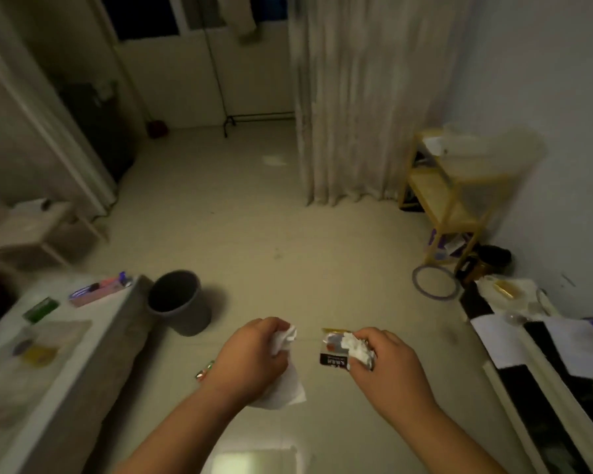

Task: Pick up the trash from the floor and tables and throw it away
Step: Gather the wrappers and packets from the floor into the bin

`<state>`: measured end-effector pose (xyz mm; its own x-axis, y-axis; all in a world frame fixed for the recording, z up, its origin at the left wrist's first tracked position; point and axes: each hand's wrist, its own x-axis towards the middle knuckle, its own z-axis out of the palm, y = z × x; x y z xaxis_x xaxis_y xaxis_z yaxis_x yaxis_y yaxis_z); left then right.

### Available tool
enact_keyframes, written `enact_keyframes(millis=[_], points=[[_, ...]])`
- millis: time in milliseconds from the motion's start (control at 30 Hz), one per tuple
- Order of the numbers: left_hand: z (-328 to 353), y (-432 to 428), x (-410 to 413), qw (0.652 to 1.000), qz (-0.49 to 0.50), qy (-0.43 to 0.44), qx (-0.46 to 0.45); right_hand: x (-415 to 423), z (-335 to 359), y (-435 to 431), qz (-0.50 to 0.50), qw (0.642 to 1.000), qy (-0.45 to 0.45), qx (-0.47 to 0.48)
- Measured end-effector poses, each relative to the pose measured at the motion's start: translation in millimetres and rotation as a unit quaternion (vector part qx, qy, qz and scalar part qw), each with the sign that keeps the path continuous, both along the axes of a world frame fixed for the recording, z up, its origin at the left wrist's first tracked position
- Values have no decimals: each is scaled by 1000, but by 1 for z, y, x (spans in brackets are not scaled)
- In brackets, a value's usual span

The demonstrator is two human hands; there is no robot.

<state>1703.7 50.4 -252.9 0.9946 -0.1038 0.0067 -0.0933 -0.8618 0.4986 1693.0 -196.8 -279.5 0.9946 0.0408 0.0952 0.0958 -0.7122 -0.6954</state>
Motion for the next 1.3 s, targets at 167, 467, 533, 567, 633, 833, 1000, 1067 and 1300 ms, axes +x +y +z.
enact_keyframes(millis=[167, 467, 533, 567, 633, 833, 1000, 1067, 1300], points=[[37, 88, -85, 992, 130, -3, -10, -28, 37, 81, 118, 993, -12, -2], [55, 277, -280, 939, 341, -35, 22, -122, 58, 325, 349, 936, -26, -27], [50, 323, -330, 921, 388, -33, 25, -155, 59, 385, 394, 918, -33, -37], [47, 345, -355, 911, 410, -28, 22, -173, 59, 416, 413, 909, -32, -38], [41, 387, -403, 896, 444, -28, 16, -210, 61, 472, 447, 893, -29, -35], [12, 482, -515, 850, 526, 3, -19, -300, 44, 607, 516, 854, -18, -71], [-25, 527, -555, 821, 567, 25, -51, -334, 13, 671, 553, 827, 14, -103], [-41, 540, -559, 814, 577, 31, -56, -336, -5, 692, 563, 819, 23, -109], [-138, 588, -545, 782, 613, 73, -87, -327, -109, 763, 602, 785, 59, -132]])
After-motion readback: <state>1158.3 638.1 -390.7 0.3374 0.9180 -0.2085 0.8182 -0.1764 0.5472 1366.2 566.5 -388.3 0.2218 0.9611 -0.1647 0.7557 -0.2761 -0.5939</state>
